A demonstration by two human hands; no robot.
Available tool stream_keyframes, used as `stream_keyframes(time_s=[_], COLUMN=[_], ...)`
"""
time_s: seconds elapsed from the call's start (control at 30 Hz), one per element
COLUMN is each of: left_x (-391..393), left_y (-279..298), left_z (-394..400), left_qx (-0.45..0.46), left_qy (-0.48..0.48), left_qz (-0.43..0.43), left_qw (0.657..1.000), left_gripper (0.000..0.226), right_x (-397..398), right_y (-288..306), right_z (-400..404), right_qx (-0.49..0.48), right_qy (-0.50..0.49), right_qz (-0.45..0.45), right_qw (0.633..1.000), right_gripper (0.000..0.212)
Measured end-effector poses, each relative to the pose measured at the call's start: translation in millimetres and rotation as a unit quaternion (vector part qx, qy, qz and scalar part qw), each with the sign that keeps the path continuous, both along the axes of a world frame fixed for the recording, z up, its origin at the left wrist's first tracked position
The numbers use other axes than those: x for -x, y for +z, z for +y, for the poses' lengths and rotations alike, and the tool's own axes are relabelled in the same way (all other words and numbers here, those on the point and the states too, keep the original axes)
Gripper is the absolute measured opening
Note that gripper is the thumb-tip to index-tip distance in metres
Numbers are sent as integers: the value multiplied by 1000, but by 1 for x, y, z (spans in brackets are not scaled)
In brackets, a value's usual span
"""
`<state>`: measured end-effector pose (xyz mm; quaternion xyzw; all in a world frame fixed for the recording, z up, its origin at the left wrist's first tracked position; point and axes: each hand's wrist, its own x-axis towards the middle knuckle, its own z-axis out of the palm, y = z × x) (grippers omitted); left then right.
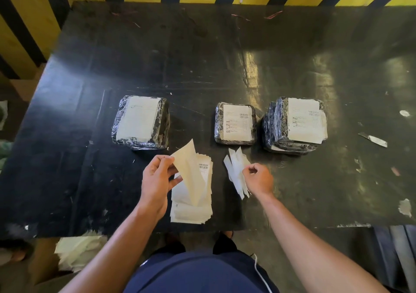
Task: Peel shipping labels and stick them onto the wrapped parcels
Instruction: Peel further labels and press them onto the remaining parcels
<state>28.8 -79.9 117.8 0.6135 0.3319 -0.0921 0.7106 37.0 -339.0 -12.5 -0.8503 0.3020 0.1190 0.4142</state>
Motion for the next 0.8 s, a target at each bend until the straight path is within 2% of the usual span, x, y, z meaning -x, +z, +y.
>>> stream_keyframes(time_s=[0.1, 0.17, 0.3, 0.37, 0.5, 0.6, 0.8], left_x=[-1, -3, -7, -8, -9, -9, -9], left_y=[0, 0, 1, 2, 3, 5, 4], left_z=[-4, -6, -12, -15, -18, -19, -13], left_qx=[-2, -4, -3, 1, 5, 8, 26], left_qy=[0, 1, 7, 13, 27, 37, 48], left_qz=[0, 3, 10, 11, 6, 4, 16], left_qw=[1000, 1000, 1000, 1000, 1000, 999, 998], left_gripper=[10, 10, 10, 11, 12, 12, 20], right_x=[10, 16, 28, 34, 38, 36, 26], right_y=[8, 20, 68, 95, 115, 111, 109], right_z=[-3, 2, 33, 55, 91, 106, 112], right_qx=[55, 87, 50, 13, 42, 100, 95], right_qy=[21, 40, 106, 171, 274, 294, 260], right_qz=[-6, -40, -212, -280, -308, -328, -322], right_qw=[998, 995, 970, 945, 910, 892, 906], right_gripper=[24, 27, 7, 7, 25, 23, 12])
